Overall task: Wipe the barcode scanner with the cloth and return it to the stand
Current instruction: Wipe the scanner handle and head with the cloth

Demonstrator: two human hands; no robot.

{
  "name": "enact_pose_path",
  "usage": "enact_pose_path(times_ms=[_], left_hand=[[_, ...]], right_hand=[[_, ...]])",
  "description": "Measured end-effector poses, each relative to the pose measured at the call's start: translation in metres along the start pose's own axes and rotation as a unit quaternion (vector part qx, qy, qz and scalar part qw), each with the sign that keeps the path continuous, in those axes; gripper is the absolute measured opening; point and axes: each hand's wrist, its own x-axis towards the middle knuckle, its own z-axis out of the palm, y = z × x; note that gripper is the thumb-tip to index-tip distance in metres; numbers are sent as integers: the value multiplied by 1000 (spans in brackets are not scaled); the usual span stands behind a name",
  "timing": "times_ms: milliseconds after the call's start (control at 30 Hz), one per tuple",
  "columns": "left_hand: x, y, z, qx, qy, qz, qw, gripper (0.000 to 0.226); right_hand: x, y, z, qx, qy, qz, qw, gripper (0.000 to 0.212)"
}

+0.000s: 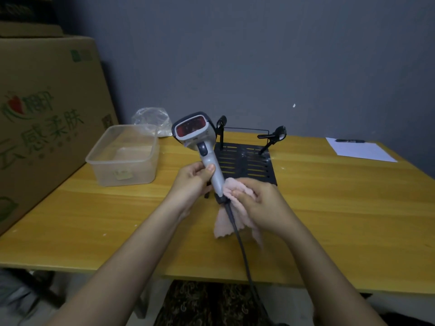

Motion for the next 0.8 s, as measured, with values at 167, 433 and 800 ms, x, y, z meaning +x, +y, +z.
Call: enact_pose_path(times_ms=[167, 433, 800], left_hand=[[-4, -1, 9, -14, -43, -15, 999, 26], [4, 8, 2, -40, 35, 5, 999, 16], [9, -4, 8, -32, 27, -55, 998, 11]], right_hand=[[26, -7, 6, 124, 185, 21, 975, 17], [23, -6, 14, 107, 12, 14, 994, 16], [-1, 0, 17, -2, 15, -49, 999, 16]])
